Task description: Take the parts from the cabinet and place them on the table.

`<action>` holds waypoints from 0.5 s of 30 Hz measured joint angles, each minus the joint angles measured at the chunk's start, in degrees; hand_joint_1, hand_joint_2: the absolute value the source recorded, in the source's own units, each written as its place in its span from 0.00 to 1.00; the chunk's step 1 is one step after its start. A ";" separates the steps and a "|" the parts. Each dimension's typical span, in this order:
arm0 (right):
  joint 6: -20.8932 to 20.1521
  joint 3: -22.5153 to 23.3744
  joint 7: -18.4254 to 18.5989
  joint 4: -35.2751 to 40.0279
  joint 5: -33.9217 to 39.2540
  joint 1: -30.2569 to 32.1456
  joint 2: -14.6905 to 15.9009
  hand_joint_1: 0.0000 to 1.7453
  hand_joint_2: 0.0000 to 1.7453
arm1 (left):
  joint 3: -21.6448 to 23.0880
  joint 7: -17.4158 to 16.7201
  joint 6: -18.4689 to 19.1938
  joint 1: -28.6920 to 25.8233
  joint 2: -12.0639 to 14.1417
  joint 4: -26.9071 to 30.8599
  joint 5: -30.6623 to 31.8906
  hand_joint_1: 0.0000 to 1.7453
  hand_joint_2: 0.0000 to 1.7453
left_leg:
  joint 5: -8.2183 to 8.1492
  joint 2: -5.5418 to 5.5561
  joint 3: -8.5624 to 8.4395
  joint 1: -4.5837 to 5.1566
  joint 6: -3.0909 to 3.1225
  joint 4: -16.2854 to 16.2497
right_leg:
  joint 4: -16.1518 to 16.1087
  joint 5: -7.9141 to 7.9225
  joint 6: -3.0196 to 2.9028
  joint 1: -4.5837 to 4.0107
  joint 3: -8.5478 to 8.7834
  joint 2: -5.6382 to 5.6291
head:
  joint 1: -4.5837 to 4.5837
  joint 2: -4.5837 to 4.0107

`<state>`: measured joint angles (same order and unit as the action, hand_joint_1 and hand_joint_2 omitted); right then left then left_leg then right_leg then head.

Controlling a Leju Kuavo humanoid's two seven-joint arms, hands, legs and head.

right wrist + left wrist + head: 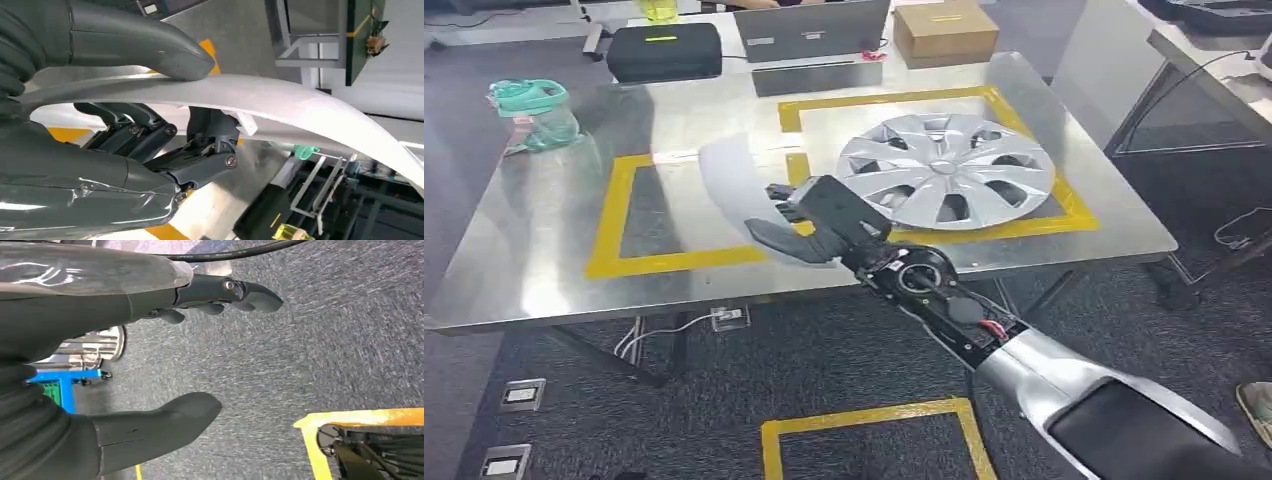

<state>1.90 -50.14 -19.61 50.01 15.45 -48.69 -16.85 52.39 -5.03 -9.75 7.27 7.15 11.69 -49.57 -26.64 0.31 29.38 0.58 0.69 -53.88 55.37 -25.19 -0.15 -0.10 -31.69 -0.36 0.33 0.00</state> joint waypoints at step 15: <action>3.63 -0.04 0.55 -3.85 -1.53 -0.42 -0.50 1.00 1.00 | 0.74 0.02 0.46 0.11 0.22 0.00 -0.09 0.00 1.00 | -0.19 -0.01 0.40 0.29 0.39 -0.64 | -0.19 0.26 0.53 0.13 -0.03 0.02 | 0.20 0.00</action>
<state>5.53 -50.18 -19.06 46.16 13.92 -49.11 -17.35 53.14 -5.01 -9.29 7.38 7.37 11.69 -49.66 -26.83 0.30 29.78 0.87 1.08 -54.52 55.18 -24.92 0.38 0.03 -31.72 -0.34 0.52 0.00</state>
